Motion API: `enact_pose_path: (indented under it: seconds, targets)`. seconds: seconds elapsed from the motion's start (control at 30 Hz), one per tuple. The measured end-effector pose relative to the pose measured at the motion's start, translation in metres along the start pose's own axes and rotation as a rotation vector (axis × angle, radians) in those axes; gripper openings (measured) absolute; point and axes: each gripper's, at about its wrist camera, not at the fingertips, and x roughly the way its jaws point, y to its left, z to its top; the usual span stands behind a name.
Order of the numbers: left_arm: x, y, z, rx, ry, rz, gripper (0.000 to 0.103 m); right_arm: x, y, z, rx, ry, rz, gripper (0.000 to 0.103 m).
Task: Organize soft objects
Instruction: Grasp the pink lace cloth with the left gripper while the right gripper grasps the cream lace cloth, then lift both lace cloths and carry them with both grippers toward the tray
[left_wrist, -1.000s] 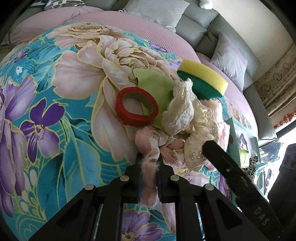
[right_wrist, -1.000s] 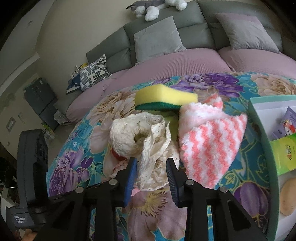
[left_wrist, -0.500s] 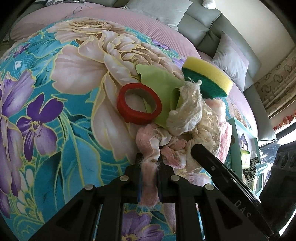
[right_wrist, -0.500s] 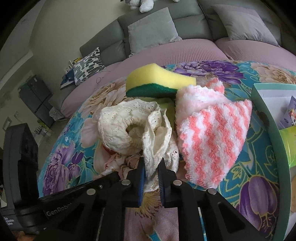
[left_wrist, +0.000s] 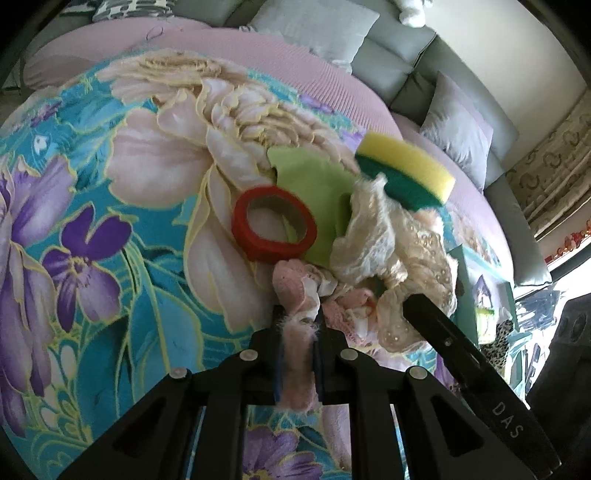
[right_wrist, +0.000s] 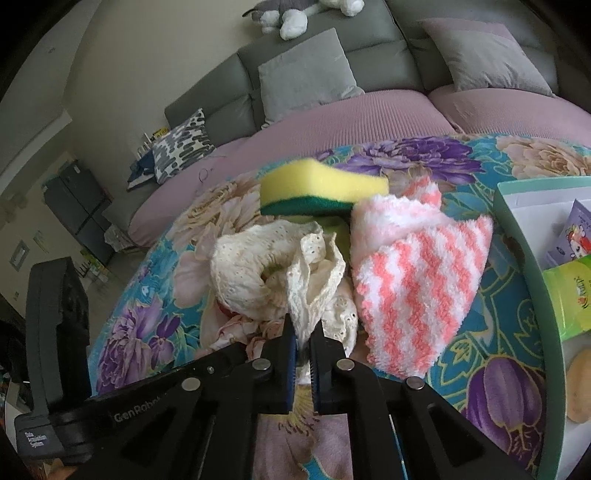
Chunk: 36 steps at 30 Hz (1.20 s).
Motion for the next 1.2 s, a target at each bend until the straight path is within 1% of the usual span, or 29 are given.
enact_pose_path:
  seconds: [0.13, 0.27, 0.4, 0.57, 0.73, 0.9, 1.1, 1.2]
  targets:
    - [-0.016, -0.004, 0.005, 0.012, -0.063, -0.003, 0.012, -0.014, 0.003, 0.003, -0.008, -0.042, 0.02, 0.006]
    - [-0.03, -0.01, 0.008, 0.032, -0.107, 0.011, 0.012, -0.029, 0.008, 0.007, -0.022, -0.081, 0.041, 0.006]
    - [-0.046, -0.014, 0.011, 0.04, -0.158, 0.0, 0.012, -0.044, 0.01, 0.01, -0.029, -0.124, 0.053, 0.006]
    - [-0.074, -0.027, 0.009, 0.085, -0.258, -0.002, 0.012, -0.071, 0.011, 0.015, -0.035, -0.201, 0.061, 0.006]
    - [-0.089, -0.044, 0.009, 0.129, -0.317, -0.023, 0.012, -0.098, 0.008, 0.02, -0.035, -0.276, 0.054, 0.006]
    - [-0.09, -0.062, 0.006, 0.171, -0.325, -0.042, 0.012, -0.118, -0.003, 0.023, -0.025, -0.327, 0.04, 0.006]
    - [-0.085, -0.088, -0.001, 0.223, -0.309, -0.071, 0.012, -0.128, -0.022, 0.027, 0.006, -0.343, 0.013, 0.006]
    - [-0.079, -0.102, -0.005, 0.255, -0.293, -0.069, 0.012, -0.131, -0.034, 0.028, 0.026, -0.344, -0.005, 0.006]
